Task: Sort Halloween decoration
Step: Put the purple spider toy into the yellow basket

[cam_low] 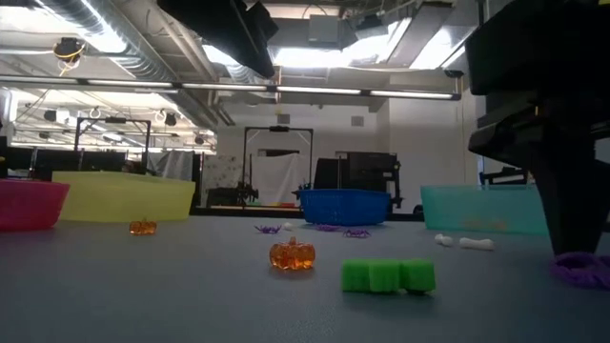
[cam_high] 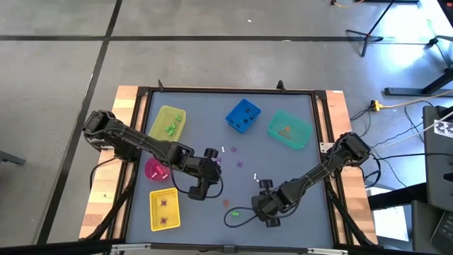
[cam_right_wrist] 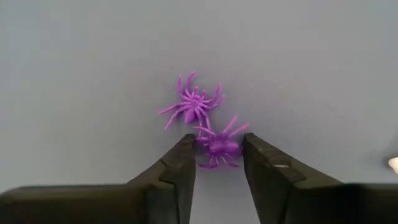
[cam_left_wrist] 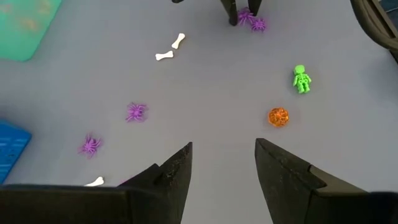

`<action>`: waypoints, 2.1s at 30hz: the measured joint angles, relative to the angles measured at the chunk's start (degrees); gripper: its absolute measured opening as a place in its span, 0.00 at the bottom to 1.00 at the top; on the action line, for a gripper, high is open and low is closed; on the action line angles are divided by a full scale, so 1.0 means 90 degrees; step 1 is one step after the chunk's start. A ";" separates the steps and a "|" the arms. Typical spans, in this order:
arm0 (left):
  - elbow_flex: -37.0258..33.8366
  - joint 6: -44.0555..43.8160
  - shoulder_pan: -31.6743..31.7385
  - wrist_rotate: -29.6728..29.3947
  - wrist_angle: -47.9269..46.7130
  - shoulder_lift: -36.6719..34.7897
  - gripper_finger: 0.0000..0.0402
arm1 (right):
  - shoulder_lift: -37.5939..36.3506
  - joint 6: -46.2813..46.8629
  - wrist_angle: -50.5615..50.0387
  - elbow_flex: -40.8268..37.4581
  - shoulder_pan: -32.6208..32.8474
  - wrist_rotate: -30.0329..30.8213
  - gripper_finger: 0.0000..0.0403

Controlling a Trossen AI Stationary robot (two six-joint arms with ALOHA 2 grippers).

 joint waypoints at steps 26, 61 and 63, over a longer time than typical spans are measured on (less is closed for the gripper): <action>0.0000 0.0012 -0.0001 0.0001 -0.0002 0.0000 0.40 | 0.0019 0.0022 -0.0062 0.0051 -0.0004 -0.0040 0.20; 0.0010 -0.1830 -0.0892 -0.0906 -0.2072 -0.2176 0.40 | 0.0039 -0.5201 0.2149 0.1362 -0.1255 0.0950 0.20; 0.0010 -0.1882 -0.0985 -0.1108 -0.2102 -0.2378 0.40 | 0.0039 -0.5528 0.2680 0.1362 -0.1403 0.0918 0.20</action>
